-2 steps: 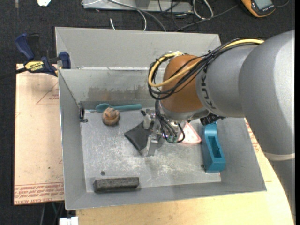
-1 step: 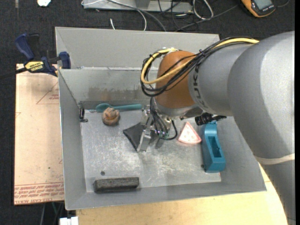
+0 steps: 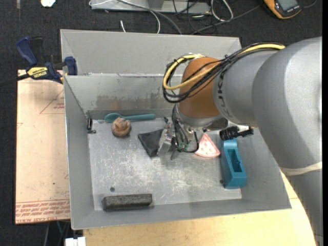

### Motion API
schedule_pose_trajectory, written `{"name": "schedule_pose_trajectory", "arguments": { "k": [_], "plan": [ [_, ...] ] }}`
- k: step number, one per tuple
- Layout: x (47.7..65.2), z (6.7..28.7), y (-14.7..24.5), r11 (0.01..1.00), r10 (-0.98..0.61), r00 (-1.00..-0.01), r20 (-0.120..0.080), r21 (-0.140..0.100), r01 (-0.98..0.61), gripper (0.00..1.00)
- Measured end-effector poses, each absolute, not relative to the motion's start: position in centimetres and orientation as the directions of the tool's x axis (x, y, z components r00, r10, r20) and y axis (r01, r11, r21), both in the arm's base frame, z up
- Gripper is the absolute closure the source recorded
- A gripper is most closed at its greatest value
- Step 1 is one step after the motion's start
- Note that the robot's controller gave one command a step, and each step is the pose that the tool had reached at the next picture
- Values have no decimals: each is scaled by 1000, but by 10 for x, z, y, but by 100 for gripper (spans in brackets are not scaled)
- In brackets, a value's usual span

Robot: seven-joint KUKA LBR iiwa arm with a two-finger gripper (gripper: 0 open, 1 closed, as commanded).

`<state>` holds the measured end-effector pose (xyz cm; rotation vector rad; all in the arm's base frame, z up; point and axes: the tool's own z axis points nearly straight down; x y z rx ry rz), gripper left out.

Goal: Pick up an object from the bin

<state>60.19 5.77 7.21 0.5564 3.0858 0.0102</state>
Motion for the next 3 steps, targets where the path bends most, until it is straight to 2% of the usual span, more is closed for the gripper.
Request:
{"name": "schedule_pose_trajectory", "arguments": {
  "k": [1,2,3],
  "plan": [
    [602,72,58,937,348,-937,-5,7,348,100],
    [600,140,59,947,322,-947,-2,5,322,100],
    [610,208,61,907,421,-907,0,3,421,100]
  ]
}}
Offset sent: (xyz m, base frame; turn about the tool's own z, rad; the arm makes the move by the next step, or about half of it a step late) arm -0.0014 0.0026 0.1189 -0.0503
